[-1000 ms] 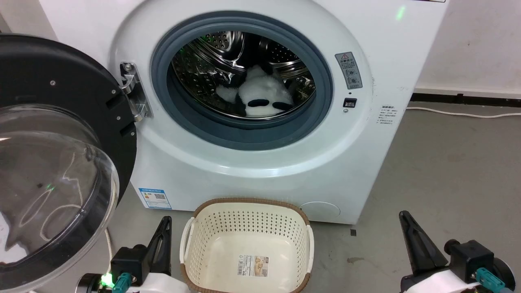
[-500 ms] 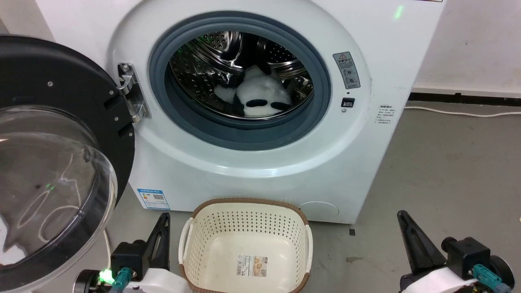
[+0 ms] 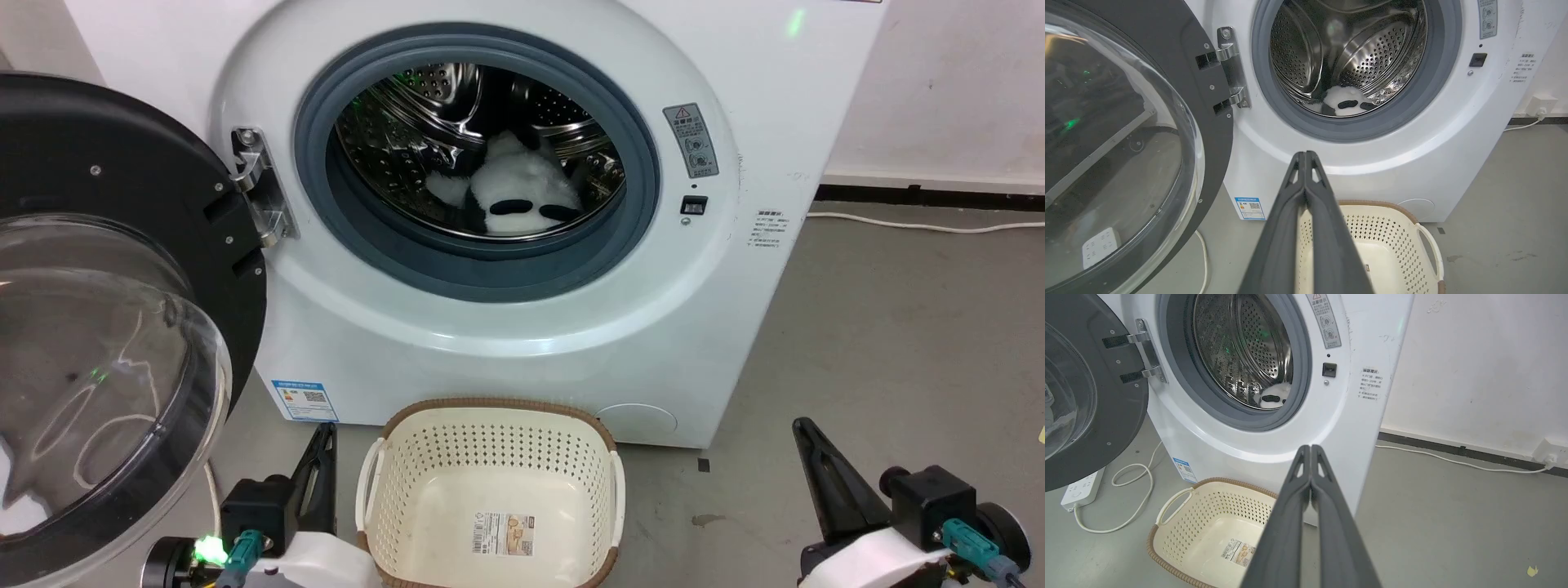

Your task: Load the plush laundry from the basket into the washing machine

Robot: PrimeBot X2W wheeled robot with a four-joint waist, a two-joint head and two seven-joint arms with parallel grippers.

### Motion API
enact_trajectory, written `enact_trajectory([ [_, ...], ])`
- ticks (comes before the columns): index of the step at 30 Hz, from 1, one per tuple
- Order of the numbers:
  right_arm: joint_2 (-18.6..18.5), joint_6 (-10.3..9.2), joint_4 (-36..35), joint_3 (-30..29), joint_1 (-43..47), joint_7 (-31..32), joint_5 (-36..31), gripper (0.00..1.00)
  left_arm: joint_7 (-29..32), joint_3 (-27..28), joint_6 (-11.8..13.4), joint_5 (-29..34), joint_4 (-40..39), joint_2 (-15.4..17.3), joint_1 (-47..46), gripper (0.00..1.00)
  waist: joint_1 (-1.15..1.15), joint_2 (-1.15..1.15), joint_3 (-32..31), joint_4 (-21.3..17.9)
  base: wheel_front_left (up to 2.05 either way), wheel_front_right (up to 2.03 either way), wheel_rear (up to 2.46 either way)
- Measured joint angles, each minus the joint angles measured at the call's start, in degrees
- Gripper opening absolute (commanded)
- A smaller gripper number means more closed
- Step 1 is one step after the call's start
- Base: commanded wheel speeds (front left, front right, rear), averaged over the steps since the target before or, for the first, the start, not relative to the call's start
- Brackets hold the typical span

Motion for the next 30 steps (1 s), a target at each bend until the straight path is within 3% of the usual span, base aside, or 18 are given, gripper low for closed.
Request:
enact_trajectory([
  [30, 0.00, 0.00, -0.67, -0.02, -1.40, 3.54, -1.45, 0.00, 3.45, 1.07, 0.76, 2.35, -2.02, -0.33, -0.46, 0.00, 0.00, 0.00, 0.00, -0.69, 0.00, 0.00, 0.00],
])
